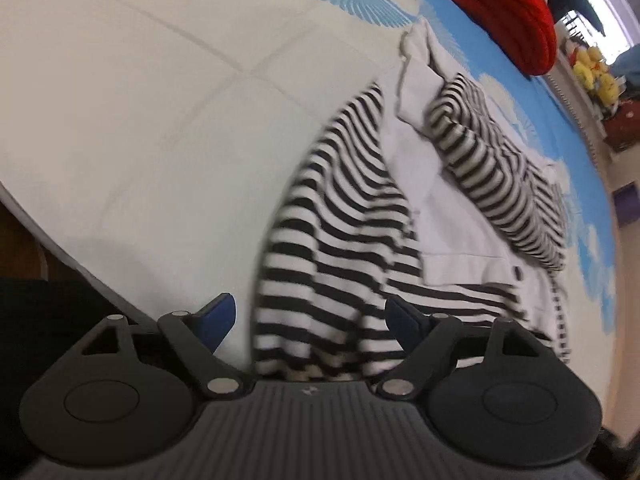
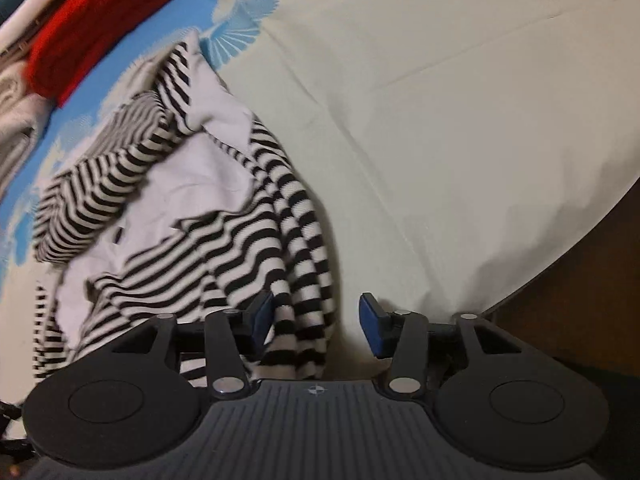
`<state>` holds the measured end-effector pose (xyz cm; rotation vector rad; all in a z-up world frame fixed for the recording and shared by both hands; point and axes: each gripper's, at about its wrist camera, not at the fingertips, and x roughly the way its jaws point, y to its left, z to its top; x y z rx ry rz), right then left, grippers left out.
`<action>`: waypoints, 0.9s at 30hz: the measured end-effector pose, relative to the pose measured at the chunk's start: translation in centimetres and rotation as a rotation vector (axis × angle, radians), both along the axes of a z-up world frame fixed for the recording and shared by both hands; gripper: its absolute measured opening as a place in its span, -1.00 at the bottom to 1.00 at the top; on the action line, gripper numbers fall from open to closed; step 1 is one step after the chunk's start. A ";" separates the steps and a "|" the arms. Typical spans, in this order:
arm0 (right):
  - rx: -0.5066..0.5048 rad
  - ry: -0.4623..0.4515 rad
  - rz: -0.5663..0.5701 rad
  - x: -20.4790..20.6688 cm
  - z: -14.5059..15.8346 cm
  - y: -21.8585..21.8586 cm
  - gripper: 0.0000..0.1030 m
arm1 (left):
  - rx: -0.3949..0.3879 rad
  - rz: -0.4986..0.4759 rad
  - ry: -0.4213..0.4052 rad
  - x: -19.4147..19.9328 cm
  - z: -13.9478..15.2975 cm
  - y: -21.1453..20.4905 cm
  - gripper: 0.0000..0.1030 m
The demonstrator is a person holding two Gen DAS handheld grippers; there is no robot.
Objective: Fold small clothes
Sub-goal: 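Grasp the striped sleeve ends with the left gripper while the right gripper grasps the other sleeve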
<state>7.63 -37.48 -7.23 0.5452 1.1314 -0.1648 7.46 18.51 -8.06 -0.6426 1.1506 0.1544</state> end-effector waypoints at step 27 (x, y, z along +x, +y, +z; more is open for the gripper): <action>-0.128 -0.066 0.040 0.0 0.8 3.7 -0.73 | 0.133 -0.040 -0.020 -0.5 -0.7 -1.5 -0.25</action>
